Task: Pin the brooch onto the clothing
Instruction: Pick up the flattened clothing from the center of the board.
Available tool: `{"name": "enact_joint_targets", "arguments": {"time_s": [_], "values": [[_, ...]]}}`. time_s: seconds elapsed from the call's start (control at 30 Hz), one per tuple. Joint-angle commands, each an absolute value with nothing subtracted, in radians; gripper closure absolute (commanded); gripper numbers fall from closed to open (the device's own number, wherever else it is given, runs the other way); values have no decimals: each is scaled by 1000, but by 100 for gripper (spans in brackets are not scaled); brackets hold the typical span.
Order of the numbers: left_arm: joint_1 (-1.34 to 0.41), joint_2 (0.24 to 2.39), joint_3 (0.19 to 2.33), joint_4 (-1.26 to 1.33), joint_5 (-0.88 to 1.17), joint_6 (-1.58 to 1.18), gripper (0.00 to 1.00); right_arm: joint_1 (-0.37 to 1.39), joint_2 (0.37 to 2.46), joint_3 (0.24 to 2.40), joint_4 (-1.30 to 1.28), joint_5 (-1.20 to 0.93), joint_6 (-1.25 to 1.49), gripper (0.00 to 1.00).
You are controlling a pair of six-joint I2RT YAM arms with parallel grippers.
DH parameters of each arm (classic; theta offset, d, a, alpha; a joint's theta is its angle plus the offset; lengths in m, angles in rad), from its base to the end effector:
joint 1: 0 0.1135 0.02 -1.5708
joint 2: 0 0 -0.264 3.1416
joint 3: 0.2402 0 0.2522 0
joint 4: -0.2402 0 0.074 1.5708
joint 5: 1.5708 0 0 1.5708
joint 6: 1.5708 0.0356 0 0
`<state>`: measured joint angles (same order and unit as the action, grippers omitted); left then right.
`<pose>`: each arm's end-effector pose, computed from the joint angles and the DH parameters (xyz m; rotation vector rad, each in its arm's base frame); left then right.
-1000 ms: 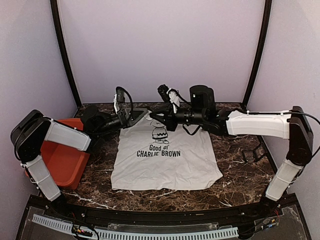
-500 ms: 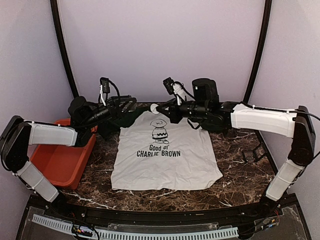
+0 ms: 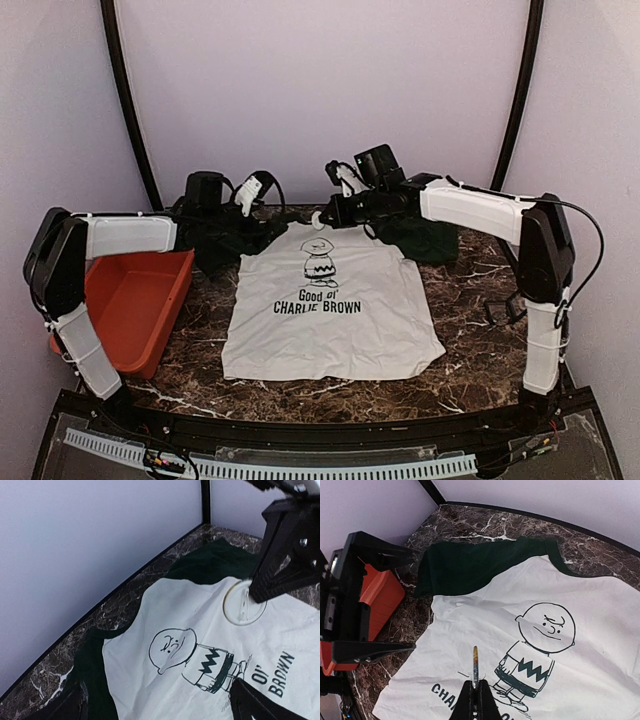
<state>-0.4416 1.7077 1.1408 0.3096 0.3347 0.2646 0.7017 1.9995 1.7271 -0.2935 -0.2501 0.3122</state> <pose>0.3557 -0.1811 0.2667 0.8515 1.6251 -0.4301 0.3559 0.3123 0.2873 -0.5844 2.1645 0.8425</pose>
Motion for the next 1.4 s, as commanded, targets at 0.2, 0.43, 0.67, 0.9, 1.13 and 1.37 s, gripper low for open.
{"name": "enact_joint_targets", "arguments": {"time_s": [0.2,0.43,0.67,0.9,1.13,1.37], "values": [[-324,2080,1575,-395,646,651,5,638,2090,1931,-605,-364,406,100],[-292,2178,1654,-477,615,725,10,638,2064,1900,-617,-354,400,100],[-280,2255,1772,-525,599,681,24,639,2058,1890,-614,-370,415,100],[-283,2269,1787,-516,563,647,30,639,2059,1899,-616,-376,419,100],[-310,2283,1813,-536,545,619,36,639,2060,1914,-629,-386,414,100],[-332,2311,1841,-558,513,589,42,640,2057,1906,-626,-394,413,100]]}}
